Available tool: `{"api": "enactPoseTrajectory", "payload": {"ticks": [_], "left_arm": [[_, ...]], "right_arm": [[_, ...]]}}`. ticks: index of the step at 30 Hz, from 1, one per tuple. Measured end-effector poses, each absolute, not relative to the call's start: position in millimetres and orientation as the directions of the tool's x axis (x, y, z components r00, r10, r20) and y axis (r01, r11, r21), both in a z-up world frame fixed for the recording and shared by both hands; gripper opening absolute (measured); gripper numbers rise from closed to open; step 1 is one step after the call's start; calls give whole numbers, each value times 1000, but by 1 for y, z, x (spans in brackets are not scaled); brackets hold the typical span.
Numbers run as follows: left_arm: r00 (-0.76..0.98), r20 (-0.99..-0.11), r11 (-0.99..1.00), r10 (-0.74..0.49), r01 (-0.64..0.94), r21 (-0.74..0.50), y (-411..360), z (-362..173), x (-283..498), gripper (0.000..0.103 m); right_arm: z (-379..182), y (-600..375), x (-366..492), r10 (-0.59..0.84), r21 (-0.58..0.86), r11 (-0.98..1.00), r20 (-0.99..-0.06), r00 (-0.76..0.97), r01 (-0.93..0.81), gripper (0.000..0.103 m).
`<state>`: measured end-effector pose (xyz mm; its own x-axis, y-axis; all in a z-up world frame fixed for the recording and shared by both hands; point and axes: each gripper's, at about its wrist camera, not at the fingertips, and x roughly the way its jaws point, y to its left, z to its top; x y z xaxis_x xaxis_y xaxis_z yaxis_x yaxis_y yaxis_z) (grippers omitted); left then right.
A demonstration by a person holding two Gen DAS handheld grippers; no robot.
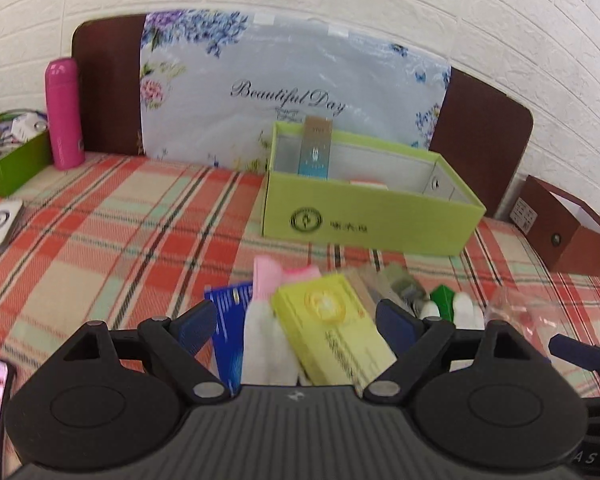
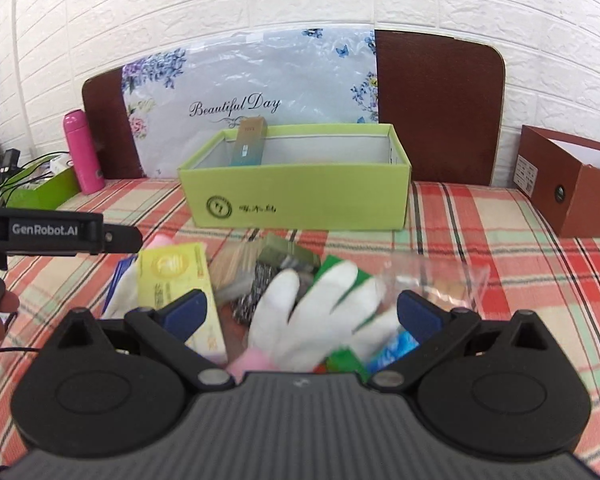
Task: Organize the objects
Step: 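Grasp the yellow medicine box with left tool while right tool grasps the small green box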
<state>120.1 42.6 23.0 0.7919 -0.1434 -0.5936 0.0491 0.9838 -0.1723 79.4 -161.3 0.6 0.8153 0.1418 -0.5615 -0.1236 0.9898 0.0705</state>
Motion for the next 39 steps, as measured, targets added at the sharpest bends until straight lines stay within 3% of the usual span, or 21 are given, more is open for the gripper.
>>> {"api": "enactPoseTrajectory", "payload": {"ticks": [8,12,16,20,23,27,33,34,35,39], "left_arm": [[734,-626,960,-265,142,-241,25,1,103,90],[743,-622,967,-245,139,-215,7,-5,113,90],[732,-650,975,-207,96,-202,-1,-19,133,90],[769,-622,988,-145,80,-132,-11,-19,147,90],[773,-621,992,-127,101,-77,-18,-23,157,90],[749,-643,987,-156,145,-71,-10,-33,155,76],[711,-651,964,-265,187,-188,25,-24,124,74],[709,-651,963,-269,196,-185,29,-22,119,74],[708,-653,963,-268,203,-175,31,-21,115,74],[693,-672,964,-259,225,-139,33,-24,107,74]], "right_arm": [[-29,-158,42,153,100,988,-577,803,-116,103],[-30,-156,45,9,17,1000,-578,816,0,99],[-33,-153,47,19,-32,998,-581,813,-46,98],[-45,-145,44,6,-140,984,-601,799,-113,97],[-49,-153,46,91,-46,986,-663,743,-162,90],[-51,-160,50,86,-19,991,-665,742,-133,90],[-56,-157,71,79,57,997,-659,748,-54,89],[-57,-156,73,67,49,998,-658,750,-46,85],[-59,-155,74,62,42,998,-658,751,-45,73],[-57,-161,67,91,61,996,-658,748,-69,71]]}}
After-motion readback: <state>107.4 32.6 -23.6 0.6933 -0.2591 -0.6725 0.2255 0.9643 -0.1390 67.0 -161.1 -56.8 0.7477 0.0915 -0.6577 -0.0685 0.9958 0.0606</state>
